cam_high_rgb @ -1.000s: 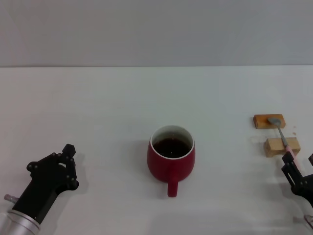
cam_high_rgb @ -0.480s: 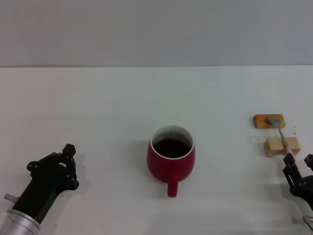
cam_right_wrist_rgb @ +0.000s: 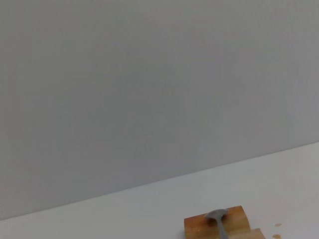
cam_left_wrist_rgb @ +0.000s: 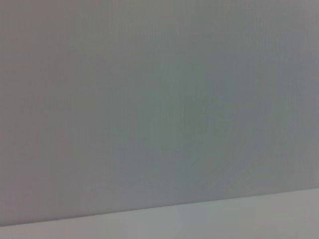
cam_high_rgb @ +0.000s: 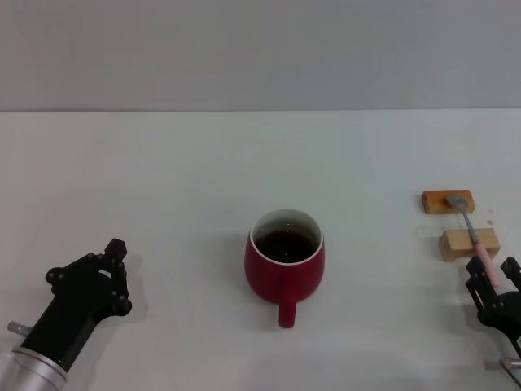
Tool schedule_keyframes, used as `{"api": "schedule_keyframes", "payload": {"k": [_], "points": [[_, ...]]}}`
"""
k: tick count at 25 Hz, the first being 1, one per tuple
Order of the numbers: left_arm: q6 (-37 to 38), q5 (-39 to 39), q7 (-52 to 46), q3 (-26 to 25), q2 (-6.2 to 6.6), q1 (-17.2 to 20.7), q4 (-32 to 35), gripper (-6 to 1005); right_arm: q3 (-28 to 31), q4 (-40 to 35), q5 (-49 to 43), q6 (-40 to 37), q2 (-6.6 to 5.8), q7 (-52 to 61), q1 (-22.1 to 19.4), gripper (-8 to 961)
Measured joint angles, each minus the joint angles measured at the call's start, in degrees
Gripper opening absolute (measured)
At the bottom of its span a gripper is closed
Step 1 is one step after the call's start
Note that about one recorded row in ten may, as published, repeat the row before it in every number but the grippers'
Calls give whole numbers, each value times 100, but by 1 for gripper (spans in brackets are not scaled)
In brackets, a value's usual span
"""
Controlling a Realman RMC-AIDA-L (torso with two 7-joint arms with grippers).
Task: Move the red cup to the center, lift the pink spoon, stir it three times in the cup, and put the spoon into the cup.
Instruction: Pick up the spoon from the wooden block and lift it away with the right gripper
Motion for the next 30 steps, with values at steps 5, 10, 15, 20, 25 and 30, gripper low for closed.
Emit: {"api": "schedule_keyframes", "payload": {"k": [5,10,15,20,25,30], "points": [[0,-7,0,0,0,0,0,-1,-19,0,0,-15,0,6,0,502],[0,-8,-4,0,0,-24,28,-1,-19,1,0,-19,0,18,0,474],[0,-3,-9,0,0,-35,35,-1,-20,9,0,-22,0,25,0,435],[0,-3,-12,0,0,-36,35,-1,-28,9,0,-23,-6,27,2,426],[0,-14,-21,0,0,-31,40,-1,-7,9,2,-22,5,6,-24,320],[0,-20,-24,0,0,-28,44,-1,15,9,39,-31,8,-2,-59,169]]}}
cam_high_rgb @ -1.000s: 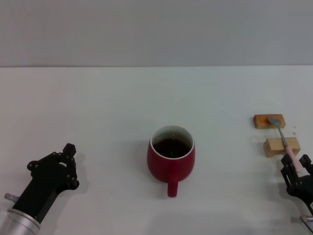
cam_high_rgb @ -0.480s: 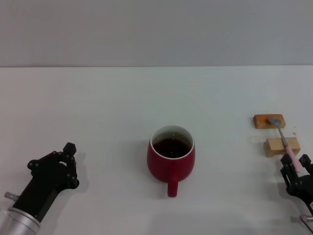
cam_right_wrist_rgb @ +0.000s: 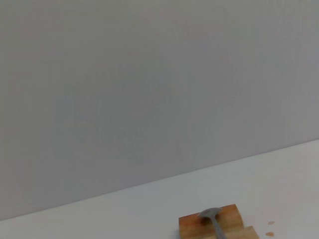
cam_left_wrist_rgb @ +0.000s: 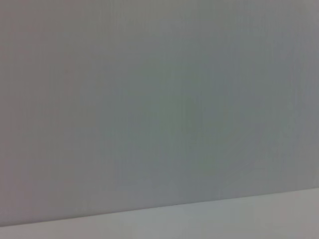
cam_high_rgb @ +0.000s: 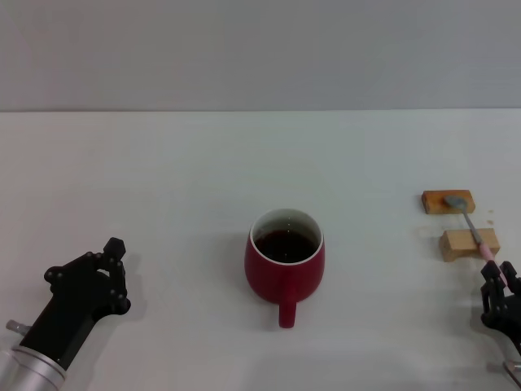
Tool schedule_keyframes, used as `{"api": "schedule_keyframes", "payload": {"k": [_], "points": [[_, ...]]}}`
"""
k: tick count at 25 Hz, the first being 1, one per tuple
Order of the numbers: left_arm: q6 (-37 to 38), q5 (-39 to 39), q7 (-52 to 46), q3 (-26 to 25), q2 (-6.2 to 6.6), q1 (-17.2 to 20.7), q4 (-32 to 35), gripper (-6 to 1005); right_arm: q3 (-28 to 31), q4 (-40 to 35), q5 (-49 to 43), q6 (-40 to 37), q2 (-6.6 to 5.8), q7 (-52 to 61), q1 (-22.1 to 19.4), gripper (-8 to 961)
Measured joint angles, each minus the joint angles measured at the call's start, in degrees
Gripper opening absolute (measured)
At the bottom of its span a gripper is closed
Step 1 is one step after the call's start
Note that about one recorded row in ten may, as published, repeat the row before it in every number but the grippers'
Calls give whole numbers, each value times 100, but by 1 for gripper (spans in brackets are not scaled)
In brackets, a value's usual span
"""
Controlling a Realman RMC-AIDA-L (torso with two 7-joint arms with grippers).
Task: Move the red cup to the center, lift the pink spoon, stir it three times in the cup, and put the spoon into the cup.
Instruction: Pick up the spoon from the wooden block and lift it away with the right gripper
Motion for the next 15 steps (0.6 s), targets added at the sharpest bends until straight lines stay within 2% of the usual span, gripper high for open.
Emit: {"api": "schedule_keyframes", "payload": {"k": [8,15], "points": [[5,-4,-3,0,0,1,0,-1,-42,2,-25,-145,-4,-61,-3,106],[4,9,-3,-1,-9,2,-21,-1,-128,11,-49,-372,-8,-97,26,104]]}}
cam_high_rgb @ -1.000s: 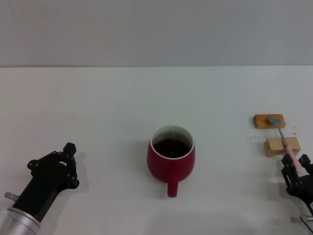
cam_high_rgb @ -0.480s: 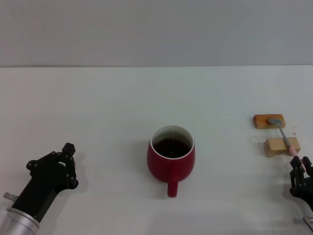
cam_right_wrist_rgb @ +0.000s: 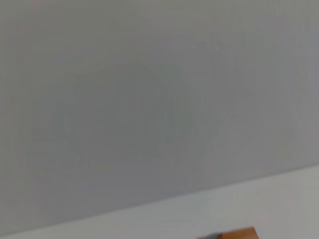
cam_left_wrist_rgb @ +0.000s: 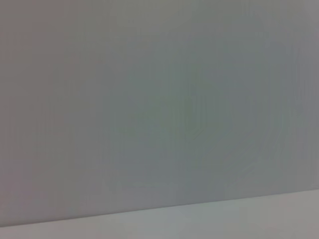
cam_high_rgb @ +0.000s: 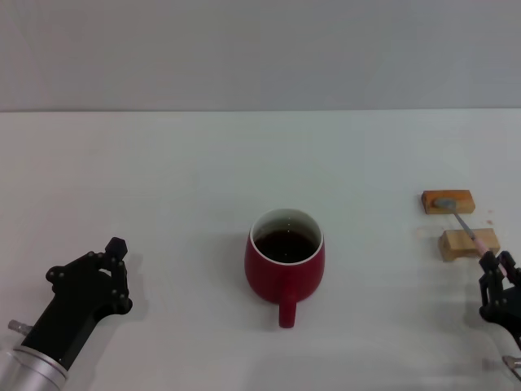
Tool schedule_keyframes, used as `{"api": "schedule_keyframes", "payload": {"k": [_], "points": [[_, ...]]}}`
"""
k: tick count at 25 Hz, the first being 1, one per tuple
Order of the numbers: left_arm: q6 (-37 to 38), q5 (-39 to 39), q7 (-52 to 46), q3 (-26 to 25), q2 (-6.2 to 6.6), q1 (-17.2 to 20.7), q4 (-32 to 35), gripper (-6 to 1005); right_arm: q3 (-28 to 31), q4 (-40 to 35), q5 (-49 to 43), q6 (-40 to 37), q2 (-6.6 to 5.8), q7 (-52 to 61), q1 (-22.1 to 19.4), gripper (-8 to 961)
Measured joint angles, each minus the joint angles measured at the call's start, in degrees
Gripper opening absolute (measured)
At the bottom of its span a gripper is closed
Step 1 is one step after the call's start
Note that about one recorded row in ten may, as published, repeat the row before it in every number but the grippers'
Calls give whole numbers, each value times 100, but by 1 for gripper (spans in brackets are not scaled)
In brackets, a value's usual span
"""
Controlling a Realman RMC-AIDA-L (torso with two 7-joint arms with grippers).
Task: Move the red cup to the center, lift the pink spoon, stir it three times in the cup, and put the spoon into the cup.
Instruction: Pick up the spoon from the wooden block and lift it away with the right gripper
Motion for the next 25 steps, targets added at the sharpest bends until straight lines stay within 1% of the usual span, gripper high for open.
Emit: {"api": "schedule_keyframes", "payload": {"k": [2,3,4,7,11,14,18,20,21,22,23,25], "points": [[3,3,0,1,0,6,-7,-1,-1,8,-11,-188,-9,-1,-16,103],[8,4,0,1,0,10,-10,-1,-3,24,-38,-426,-26,-2,-32,103],[21,4,0,1,0,18,-17,-1,-3,24,-38,-426,-26,-2,-32,103],[38,8,0,0,0,20,-28,-1,-20,27,-61,-780,-56,-3,-34,101],[42,18,0,0,0,16,-37,-1,-94,23,-138,-1320,-90,-4,35,90],[47,20,-1,2,0,4,-41,-1,-102,50,-231,-1760,-163,9,155,74],[55,20,-7,9,0,-7,-67,-1,-112,241,-429,-2149,-248,42,318,66],[56,21,-7,9,0,-8,-81,-1,-112,286,-471,-2200,-262,45,341,65],[58,21,-8,14,0,-7,-98,-1,-100,460,-595,-2271,-306,48,385,64],[58,21,-8,14,0,-7,-98,-1,-100,460,-595,-2271,-306,48,385,63],[59,21,-9,18,0,-3,-103,-1,-66,623,-780,-2319,-337,48,428,62],[59,21,-9,18,0,-1,-103,-1,-56,661,-853,-2356,-337,48,449,62]]}}
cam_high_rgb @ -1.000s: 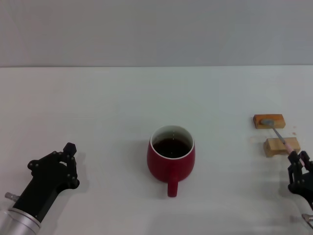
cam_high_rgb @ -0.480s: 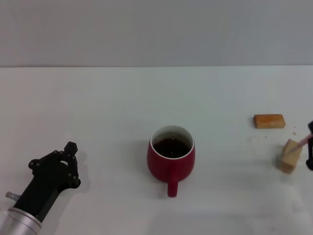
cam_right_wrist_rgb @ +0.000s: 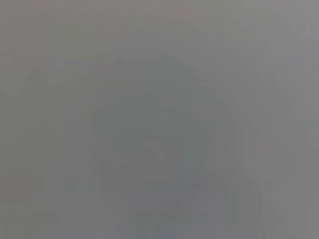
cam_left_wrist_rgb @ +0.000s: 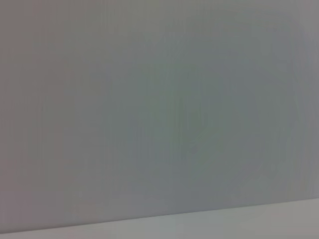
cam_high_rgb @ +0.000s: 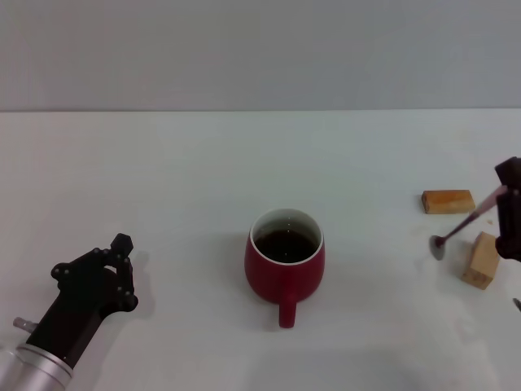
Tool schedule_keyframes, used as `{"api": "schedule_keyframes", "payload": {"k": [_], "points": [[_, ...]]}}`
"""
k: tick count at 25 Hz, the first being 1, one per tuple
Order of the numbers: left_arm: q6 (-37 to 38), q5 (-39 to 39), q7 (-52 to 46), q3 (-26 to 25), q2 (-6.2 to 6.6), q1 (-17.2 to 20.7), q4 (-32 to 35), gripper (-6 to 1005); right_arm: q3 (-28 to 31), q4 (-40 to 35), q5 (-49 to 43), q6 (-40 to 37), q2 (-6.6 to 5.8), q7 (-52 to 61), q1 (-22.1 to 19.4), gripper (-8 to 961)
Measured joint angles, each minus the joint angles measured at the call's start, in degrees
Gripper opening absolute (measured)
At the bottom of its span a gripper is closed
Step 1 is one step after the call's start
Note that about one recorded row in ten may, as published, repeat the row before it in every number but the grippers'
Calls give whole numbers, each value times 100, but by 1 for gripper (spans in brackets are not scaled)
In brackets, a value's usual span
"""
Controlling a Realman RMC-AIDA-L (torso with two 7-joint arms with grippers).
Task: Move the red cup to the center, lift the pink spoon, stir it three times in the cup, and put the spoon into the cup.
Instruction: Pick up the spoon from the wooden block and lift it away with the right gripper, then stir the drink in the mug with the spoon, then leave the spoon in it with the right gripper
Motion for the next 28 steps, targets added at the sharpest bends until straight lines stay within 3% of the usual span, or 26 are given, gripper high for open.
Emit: {"api": "schedule_keyframes", "payload": {"k": [4,10,18,28], "points": [[-14,-1,0,1,0,-8,3,-1,-45,97,-228,-405,82,-1,165,61],[-4,-16,0,-2,0,5,18,-1,-22,294,-588,-582,84,1,424,60],[190,-36,0,-29,10,61,36,-1,-67,245,-650,-328,230,4,888,61],[449,-36,0,-43,18,175,53,-1,-77,255,-660,204,296,-17,1027,61]]}}
